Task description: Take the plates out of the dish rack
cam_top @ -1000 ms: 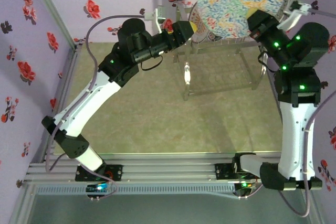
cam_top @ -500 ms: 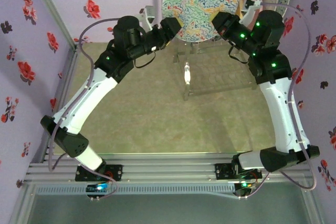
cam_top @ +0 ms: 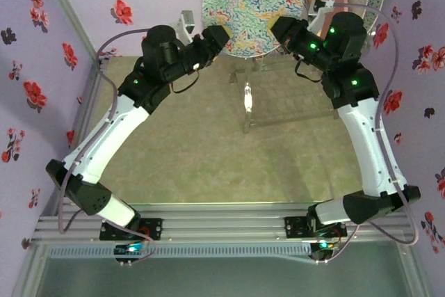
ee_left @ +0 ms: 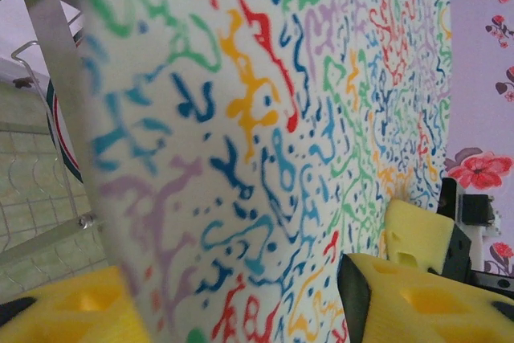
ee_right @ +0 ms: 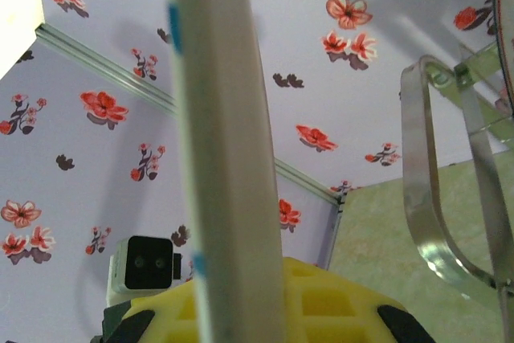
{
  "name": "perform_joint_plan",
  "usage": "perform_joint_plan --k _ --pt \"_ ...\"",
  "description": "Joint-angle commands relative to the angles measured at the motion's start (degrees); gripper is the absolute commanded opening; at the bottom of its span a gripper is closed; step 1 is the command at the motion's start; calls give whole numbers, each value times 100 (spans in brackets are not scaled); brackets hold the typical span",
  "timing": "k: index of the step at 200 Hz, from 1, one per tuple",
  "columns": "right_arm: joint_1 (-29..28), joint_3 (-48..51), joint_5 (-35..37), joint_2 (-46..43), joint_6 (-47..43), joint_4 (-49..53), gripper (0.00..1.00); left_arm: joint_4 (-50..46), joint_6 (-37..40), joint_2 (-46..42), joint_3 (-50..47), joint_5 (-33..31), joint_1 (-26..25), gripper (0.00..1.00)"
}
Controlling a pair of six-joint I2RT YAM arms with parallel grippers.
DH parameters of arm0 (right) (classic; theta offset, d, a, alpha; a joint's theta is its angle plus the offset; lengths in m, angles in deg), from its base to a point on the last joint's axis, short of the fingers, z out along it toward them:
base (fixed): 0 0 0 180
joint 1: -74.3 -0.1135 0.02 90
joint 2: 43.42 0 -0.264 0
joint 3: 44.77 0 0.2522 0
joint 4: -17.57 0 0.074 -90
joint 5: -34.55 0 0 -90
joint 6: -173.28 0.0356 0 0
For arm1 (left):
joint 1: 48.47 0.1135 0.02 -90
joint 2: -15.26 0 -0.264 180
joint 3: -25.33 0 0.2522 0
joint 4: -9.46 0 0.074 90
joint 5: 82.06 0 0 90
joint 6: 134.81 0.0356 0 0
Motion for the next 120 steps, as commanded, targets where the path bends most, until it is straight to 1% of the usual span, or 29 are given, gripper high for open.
perform_joint_plan --k 1,44,51,67,103,120 --pt "-95 -249 -156 -4 59 -459 0 297 -118 -109 -55 -58 45 51" --pt "-210 -274 -261 101 178 -496 0 486 -237 -130 -203 -38 53 27" --pt "-227 -280 -270 125 189 -494 0 526 -270 -138 -233 -38 62 21" --pt "-263 -289 -255 139 172 -426 0 609 -318 -166 -270 -38 84 0" --pt "-299 -328 -141 114 -27 -321 0 912 -334 -275 -397 -4 137 0" --pt "-312 -390 -106 127 -98 -238 15 1217 -401 -336 -496 73 194 0"
